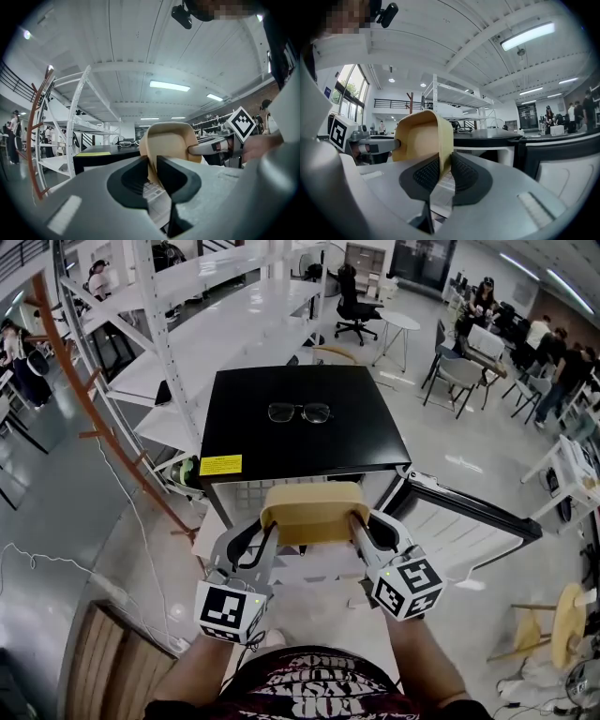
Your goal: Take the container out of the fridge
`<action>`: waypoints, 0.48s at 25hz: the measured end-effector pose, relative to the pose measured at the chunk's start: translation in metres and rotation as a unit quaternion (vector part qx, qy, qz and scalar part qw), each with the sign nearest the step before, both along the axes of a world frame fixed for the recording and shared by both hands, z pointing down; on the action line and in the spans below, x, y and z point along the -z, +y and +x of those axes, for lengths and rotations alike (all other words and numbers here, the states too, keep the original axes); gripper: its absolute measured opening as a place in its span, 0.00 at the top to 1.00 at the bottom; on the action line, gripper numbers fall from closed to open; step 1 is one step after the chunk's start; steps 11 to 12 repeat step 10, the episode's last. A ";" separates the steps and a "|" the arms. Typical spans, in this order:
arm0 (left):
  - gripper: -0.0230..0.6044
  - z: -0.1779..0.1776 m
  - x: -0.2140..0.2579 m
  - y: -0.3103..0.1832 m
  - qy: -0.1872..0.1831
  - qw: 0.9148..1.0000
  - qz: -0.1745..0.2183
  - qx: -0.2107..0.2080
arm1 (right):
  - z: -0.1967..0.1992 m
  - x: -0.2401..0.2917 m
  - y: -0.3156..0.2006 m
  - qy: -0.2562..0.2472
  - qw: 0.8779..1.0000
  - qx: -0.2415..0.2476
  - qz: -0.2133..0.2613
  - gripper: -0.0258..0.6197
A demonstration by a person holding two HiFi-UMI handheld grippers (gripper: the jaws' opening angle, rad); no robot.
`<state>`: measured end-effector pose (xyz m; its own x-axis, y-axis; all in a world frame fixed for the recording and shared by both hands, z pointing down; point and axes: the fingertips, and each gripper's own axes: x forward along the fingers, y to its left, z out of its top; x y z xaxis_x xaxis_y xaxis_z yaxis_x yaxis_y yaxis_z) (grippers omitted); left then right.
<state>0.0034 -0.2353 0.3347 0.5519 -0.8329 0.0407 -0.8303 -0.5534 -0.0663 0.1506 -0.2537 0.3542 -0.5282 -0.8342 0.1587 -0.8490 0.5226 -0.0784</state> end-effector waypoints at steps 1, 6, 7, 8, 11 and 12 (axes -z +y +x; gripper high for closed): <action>0.87 0.000 -0.001 0.002 0.000 1.000 -0.001 0.002 | 0.000 0.000 0.001 0.000 1.000 0.002 -0.001 0.84; 0.87 0.000 0.001 0.012 -0.002 1.000 -0.001 0.009 | -0.001 0.000 0.010 -0.001 1.000 0.009 0.002 0.84; 0.87 0.001 0.001 0.015 -0.001 1.000 -0.001 0.010 | 0.000 0.001 0.012 -0.002 1.000 0.010 0.002 0.84; 0.87 0.002 0.002 0.018 -0.001 1.000 -0.001 0.012 | 0.001 0.001 0.014 -0.003 1.000 0.012 0.001 0.84; 0.87 0.004 0.002 0.024 -0.002 1.000 0.000 0.014 | 0.003 0.001 0.018 -0.003 1.000 0.015 0.001 0.84; 0.87 0.004 0.002 0.024 -0.002 1.000 0.000 0.014 | 0.003 0.001 0.018 -0.003 1.000 0.015 0.001 0.84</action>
